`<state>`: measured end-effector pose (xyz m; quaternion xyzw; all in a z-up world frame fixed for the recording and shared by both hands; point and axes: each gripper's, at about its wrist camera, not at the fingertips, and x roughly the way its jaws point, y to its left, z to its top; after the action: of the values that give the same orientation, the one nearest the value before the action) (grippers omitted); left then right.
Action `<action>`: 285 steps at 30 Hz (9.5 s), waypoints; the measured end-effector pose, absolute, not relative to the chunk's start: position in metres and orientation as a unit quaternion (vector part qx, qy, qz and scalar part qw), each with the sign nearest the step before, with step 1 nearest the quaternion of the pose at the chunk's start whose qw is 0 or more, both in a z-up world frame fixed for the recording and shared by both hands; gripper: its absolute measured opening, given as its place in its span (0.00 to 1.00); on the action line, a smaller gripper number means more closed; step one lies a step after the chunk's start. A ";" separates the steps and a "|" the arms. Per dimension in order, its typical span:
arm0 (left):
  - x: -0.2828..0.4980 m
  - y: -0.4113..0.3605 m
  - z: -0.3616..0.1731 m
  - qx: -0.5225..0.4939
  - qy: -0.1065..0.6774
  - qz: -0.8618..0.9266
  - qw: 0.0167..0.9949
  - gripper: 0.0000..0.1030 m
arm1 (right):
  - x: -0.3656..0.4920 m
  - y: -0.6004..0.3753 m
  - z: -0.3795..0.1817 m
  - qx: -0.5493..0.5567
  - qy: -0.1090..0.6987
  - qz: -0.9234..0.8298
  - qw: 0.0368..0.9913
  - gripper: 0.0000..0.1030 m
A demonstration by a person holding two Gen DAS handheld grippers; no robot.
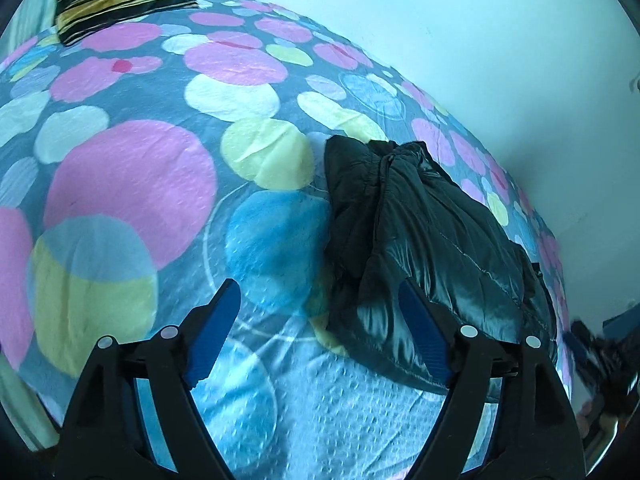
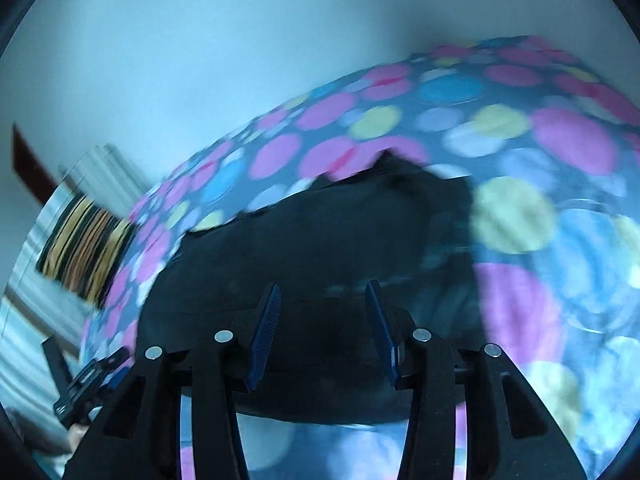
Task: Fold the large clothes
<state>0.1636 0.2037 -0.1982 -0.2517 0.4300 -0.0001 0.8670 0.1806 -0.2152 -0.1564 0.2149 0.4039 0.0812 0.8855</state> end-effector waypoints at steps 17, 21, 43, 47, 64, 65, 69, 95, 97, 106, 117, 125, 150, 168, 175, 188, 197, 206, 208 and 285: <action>0.252 0.205 -0.209 -0.237 0.464 -0.095 0.849 0.80 | 0.251 -0.124 -0.225 0.143 0.511 0.110 0.841 0.34; 0.270 0.200 -0.212 -0.229 0.477 -0.124 0.839 0.80 | 0.250 -0.119 -0.227 0.132 0.506 0.106 0.846 0.34; 0.313 0.161 -0.212 -0.157 0.531 -0.203 0.808 0.34 | 0.251 -0.109 -0.229 0.113 0.493 0.094 0.857 0.34; 0.304 0.150 -0.181 -0.139 0.507 -0.206 0.825 0.28 | 0.250 -0.109 -0.231 0.108 0.491 0.093 0.860 0.35; 0.278 0.050 -0.089 -0.012 0.456 -0.200 0.867 0.26 | 0.242 -0.127 -0.219 0.129 0.470 0.112 0.866 0.34; 0.277 0.047 -0.087 -0.010 0.456 -0.199 0.867 0.26 | 0.239 -0.131 -0.216 0.137 0.467 0.113 0.866 0.34; 0.275 0.033 -0.082 0.006 0.455 -0.187 0.870 0.26 | 0.222 -0.143 -0.204 0.134 0.453 0.113 0.874 0.36; 0.244 -0.155 -0.096 0.142 0.449 -0.191 0.861 0.28 | 0.138 -0.327 -0.183 0.249 0.409 0.013 0.878 0.37; 0.239 -0.178 -0.108 0.171 0.447 -0.183 0.859 0.28 | 0.134 -0.341 -0.185 0.258 0.406 -0.001 0.877 0.37; 0.210 -0.246 -0.157 0.274 0.405 -0.135 0.862 0.31 | 0.136 -0.400 -0.196 0.293 0.405 -0.034 0.866 0.37; 0.177 -0.249 -0.111 0.210 0.376 -0.188 0.883 0.60 | 0.123 -0.425 -0.198 0.310 0.402 -0.054 0.860 0.41; 0.167 -0.182 -0.035 0.113 0.320 -0.202 0.919 0.65 | 0.130 -0.402 -0.176 0.302 0.394 -0.028 0.868 0.52; 0.240 -0.060 -0.144 0.022 0.418 -0.089 0.904 0.63 | 0.240 -0.306 -0.140 0.259 0.448 0.016 0.856 0.77; 0.240 -0.071 -0.150 0.025 0.404 -0.119 0.907 0.57 | 0.242 -0.291 -0.150 0.257 0.461 0.063 0.847 0.32; 0.250 -0.063 -0.146 0.020 0.399 -0.130 0.908 0.62 | 0.223 -0.326 -0.153 0.243 0.450 0.024 0.859 0.22; 0.258 -0.110 -0.188 0.057 0.430 -0.190 0.881 0.58 | 0.210 -0.364 -0.223 0.279 0.481 -0.008 0.831 0.31; 0.256 -0.116 -0.200 0.068 0.430 -0.188 0.881 0.58 | 0.210 -0.365 -0.233 0.297 0.470 -0.009 0.831 0.31; 0.254 -0.117 -0.202 0.072 0.424 -0.186 0.883 0.58 | 0.197 -0.364 -0.233 0.309 0.451 -0.012 0.837 0.31; 0.254 -0.116 -0.201 0.069 0.421 -0.190 0.884 0.58 | 0.195 -0.366 -0.231 0.310 0.451 -0.010 0.837 0.32; 0.246 -0.045 -0.188 -0.077 0.453 -0.246 0.853 0.81 | 0.131 -0.332 -0.169 0.270 0.470 -0.026 0.840 0.75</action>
<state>0.2462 -0.0450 -0.1884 -0.0770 0.4534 -0.2459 0.8532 0.1308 -0.3318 -0.1688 0.2701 0.4704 -0.0261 0.8397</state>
